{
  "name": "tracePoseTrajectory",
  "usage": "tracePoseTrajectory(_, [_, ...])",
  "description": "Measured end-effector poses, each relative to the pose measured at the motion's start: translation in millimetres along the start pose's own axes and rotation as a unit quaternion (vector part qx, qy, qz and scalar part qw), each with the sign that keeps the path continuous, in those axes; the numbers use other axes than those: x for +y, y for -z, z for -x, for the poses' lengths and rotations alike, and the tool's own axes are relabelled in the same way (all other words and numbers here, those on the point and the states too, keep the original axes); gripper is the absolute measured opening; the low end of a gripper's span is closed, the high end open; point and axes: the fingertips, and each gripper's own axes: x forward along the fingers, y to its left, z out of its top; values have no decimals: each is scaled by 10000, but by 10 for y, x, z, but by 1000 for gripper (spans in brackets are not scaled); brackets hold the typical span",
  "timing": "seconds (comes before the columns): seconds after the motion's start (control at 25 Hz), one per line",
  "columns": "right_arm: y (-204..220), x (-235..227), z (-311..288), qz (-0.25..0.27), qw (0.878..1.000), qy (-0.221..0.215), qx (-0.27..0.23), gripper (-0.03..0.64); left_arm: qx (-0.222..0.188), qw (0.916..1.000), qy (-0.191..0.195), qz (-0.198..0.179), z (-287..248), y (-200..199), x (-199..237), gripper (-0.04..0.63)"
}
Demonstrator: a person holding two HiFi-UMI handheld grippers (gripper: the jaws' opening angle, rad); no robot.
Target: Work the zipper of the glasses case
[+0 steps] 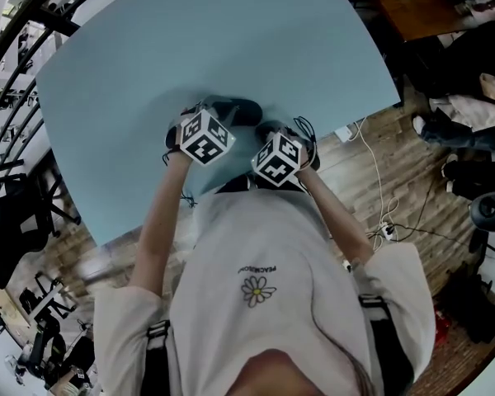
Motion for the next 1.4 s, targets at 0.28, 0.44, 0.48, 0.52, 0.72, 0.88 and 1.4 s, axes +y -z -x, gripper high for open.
tracePoseTrajectory(0.28, [8,-35,19,-197,9995,-163,-162,9,-46,9997,-72,218,-15,-16,26,15])
tracePoseTrajectory(0.44, [15,-182,94,-237,9995,-2,-204,9,32,9993,-85,365,-21,-12,59,15])
tracePoseTrajectory(0.48, [1,-250,130,-257,9993,92,-239,11,83,9992,-99,369,-26,-11,68,17])
tracePoseTrajectory(0.52, [-25,-332,168,-266,9990,204,-284,12,124,9992,-124,358,-30,-13,81,17])
tracePoseTrajectory(0.72, [-360,-813,447,-415,9931,721,-828,63,-253,9954,-615,686,150,-235,300,18])
tracePoseTrajectory(0.88, [-783,-1240,812,-507,9787,1266,-1531,77,-945,9820,-1341,939,613,-666,656,17])
tracePoseTrajectory(1.4, [-2232,-1547,2421,-937,8500,2077,-4751,30,-4361,7755,-3881,2403,3117,-1180,1269,17])
